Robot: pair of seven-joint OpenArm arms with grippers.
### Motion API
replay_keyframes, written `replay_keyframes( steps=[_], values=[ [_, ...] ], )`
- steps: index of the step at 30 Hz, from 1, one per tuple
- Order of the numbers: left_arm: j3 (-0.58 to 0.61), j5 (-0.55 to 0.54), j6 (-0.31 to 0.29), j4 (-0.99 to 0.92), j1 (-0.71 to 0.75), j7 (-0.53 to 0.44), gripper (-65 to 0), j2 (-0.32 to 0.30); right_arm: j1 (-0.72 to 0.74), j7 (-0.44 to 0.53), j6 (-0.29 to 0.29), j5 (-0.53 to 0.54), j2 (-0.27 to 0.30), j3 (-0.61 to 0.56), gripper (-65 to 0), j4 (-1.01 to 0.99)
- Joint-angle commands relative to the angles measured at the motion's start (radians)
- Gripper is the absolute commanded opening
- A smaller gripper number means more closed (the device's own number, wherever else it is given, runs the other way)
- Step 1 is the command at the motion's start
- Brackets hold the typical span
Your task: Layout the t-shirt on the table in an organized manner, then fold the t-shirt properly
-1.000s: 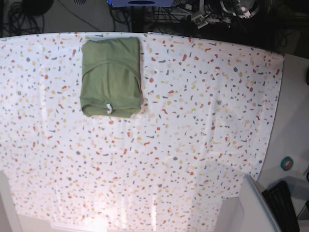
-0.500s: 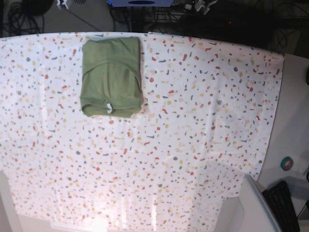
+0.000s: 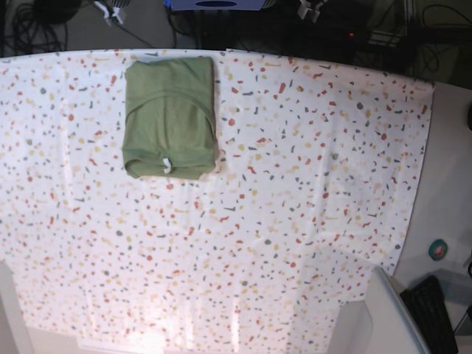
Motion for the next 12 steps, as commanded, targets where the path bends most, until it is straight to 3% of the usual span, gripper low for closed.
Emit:
replay_keyframes(
  steps=[1,6,12],
  values=[
    [0.0,-0.002,0.027,0.0,0.006,-0.033,-65.0,0.004,-0.008,0.002,0.008,-0.004,-0.005,0.003,-65.0,0.001],
    [0.002,-0.002,0.134,-0.008,0.005,-0.076,-65.0,0.01,-0.02,0.004,0.008,-0.004,-0.048,0.003,-65.0,0.003],
    [0.003,-0.002,0.14,-0.008,0.006,-0.076,-65.0,0.002,-0.012,0.004,0.008,-0.004,-0.049,0.0,-65.0,0.004]
  ],
)
